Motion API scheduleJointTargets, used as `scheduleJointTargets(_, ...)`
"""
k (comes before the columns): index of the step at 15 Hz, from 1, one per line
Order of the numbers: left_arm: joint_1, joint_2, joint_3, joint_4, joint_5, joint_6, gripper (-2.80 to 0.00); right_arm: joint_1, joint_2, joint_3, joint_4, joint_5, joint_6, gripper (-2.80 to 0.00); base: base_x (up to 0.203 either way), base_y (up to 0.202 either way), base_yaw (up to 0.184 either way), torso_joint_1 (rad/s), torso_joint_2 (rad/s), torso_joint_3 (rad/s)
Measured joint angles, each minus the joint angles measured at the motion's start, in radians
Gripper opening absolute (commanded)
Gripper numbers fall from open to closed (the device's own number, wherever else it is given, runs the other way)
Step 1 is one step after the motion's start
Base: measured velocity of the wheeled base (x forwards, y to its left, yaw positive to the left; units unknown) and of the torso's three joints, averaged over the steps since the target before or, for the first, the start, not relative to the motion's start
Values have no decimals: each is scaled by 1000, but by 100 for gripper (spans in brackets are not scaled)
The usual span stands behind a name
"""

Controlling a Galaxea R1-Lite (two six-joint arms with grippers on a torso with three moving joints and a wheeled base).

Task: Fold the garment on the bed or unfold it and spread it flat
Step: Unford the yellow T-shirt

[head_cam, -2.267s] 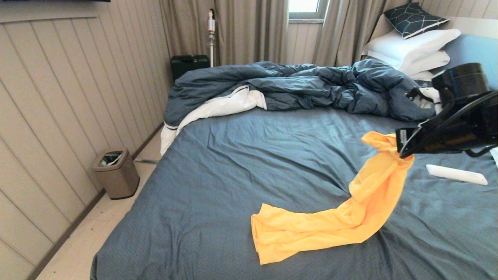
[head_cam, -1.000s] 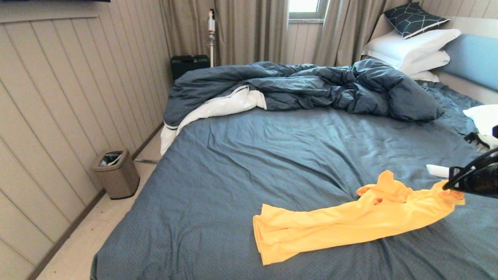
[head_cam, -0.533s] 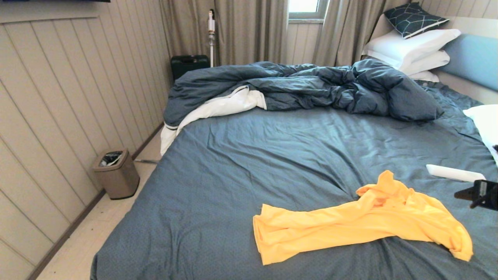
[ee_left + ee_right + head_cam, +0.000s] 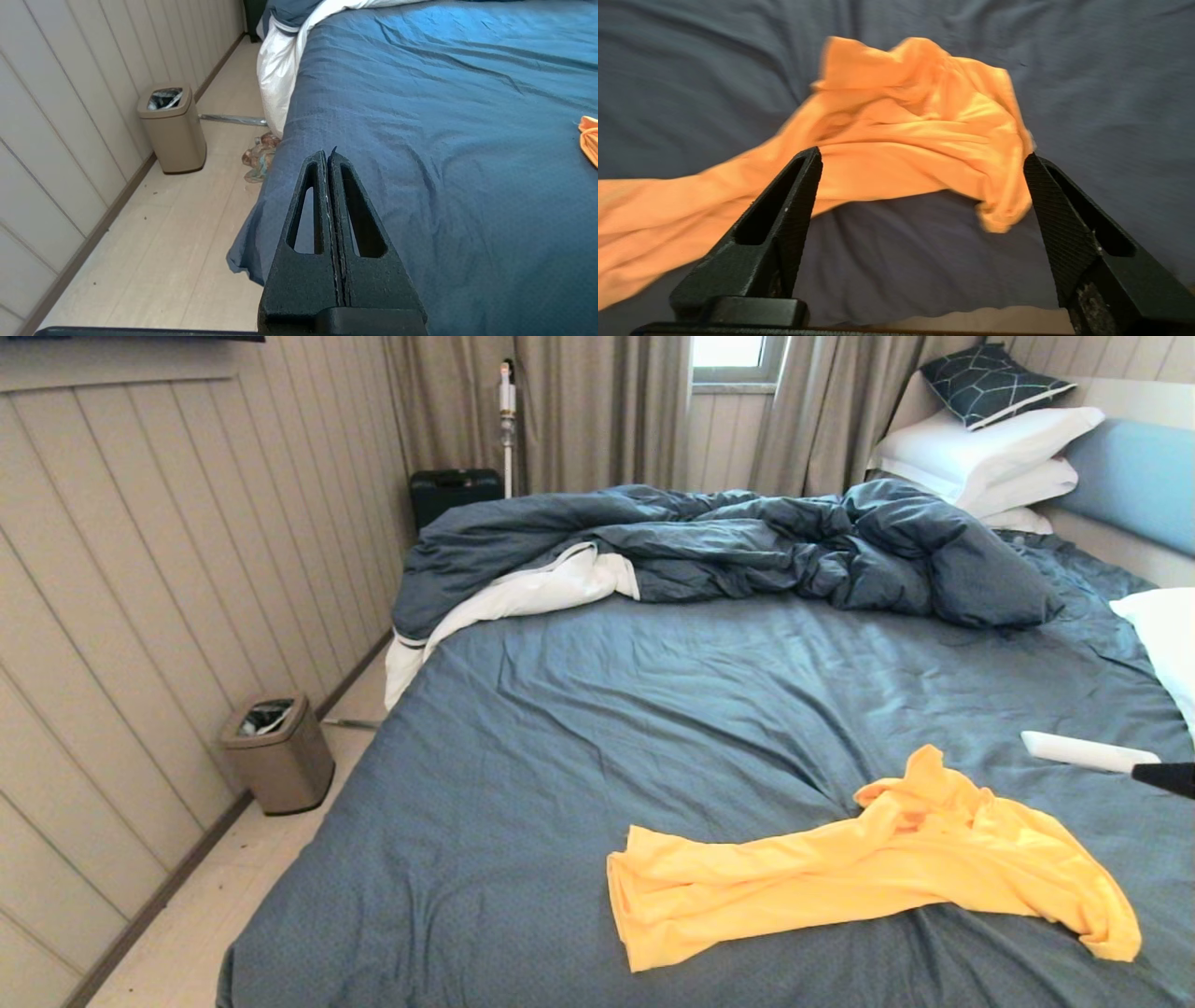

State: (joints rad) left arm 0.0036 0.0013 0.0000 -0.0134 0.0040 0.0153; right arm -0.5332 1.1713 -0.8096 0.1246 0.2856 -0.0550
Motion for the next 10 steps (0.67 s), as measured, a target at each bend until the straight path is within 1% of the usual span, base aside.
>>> scheduleJointTargets(2, 0, 0, 0, 0, 0, 0, -280, 14, -48, 3, 8, 43, 40, 0, 0, 0, 0, 0, 0, 0)
scheduleJointTargets(5, 0, 0, 0, 0, 0, 0, -280, -2, -86, 12, 10, 192, 60, 0, 0, 0, 0, 0, 0, 0)
scheduleJointTargets(10, 0, 0, 0, 0, 0, 0, -280, 5, -78, 12, 8, 217, 61, 0, 0, 0, 0, 0, 0, 0)
